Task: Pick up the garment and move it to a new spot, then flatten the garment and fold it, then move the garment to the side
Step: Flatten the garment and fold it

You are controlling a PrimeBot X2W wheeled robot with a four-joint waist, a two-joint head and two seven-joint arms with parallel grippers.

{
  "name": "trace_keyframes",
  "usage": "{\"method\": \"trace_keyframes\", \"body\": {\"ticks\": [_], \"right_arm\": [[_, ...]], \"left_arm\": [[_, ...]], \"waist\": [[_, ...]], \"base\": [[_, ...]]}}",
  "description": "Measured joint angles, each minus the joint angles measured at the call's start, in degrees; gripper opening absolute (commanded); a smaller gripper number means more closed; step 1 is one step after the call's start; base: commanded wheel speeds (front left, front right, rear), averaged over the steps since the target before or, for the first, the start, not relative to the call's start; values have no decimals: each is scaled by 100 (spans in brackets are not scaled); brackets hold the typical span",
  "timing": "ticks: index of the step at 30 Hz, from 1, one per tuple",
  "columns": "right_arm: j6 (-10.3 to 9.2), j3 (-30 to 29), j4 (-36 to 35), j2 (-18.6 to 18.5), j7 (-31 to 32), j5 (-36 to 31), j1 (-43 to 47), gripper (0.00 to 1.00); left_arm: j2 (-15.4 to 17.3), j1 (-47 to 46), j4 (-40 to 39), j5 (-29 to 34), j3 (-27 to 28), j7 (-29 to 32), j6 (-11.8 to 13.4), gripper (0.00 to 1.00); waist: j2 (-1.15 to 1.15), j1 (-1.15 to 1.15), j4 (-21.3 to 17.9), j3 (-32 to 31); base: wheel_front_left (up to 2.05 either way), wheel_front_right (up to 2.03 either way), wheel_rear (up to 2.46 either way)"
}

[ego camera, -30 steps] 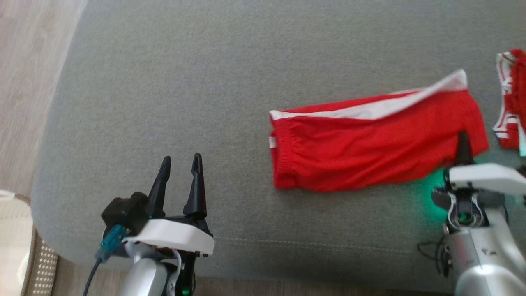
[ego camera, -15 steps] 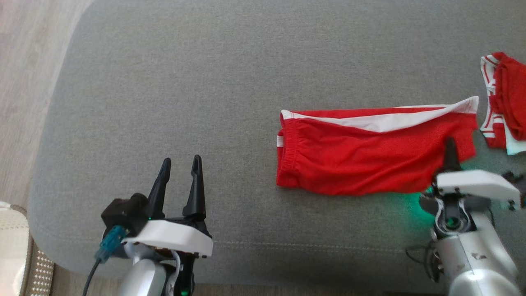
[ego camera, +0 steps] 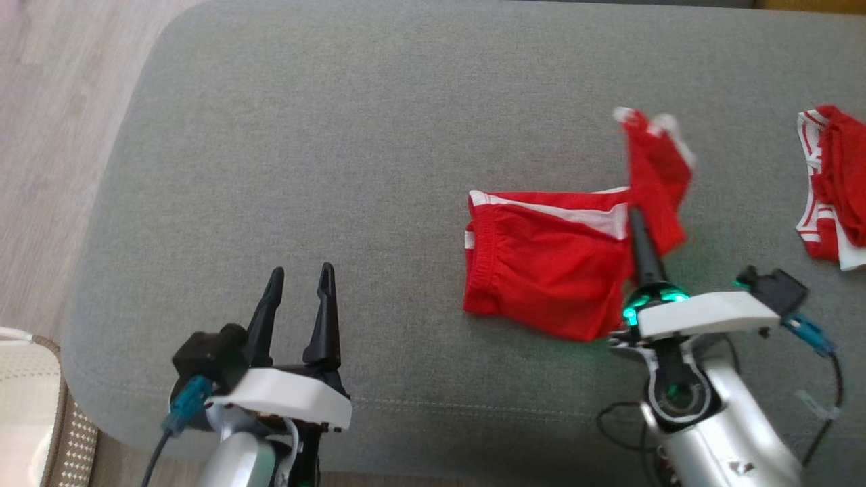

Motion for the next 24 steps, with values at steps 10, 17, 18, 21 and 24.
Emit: {"method": "trace_keyframes", "body": {"ticks": [10,17,18,21,24], "right_arm": [[0,1089,-282,-2,-1,15,30,0],[0,1712,318,-8,133,-36,-203,0],[0,1792,394,-8,138,-63,-247,0],[0,1909,613,-10,137,-132,-369,0],[0,2087,826,-15,204,-75,-460,100]], "left_arm": [[0,109,9,-1,-67,0,2,100],[0,110,12,-3,-96,0,10,100],[0,110,12,-3,-96,0,10,100],[0,112,16,-7,-113,0,11,100],[0,114,20,-21,-130,0,30,100]], "waist": [[0,0,131,-47],[0,0,321,-25],[0,0,349,-21],[0,0,433,-6],[0,0,508,3]], "base": [[0,0,0],[0,0,0],[0,0,0],[0,0,0],[0,0,0]]}}
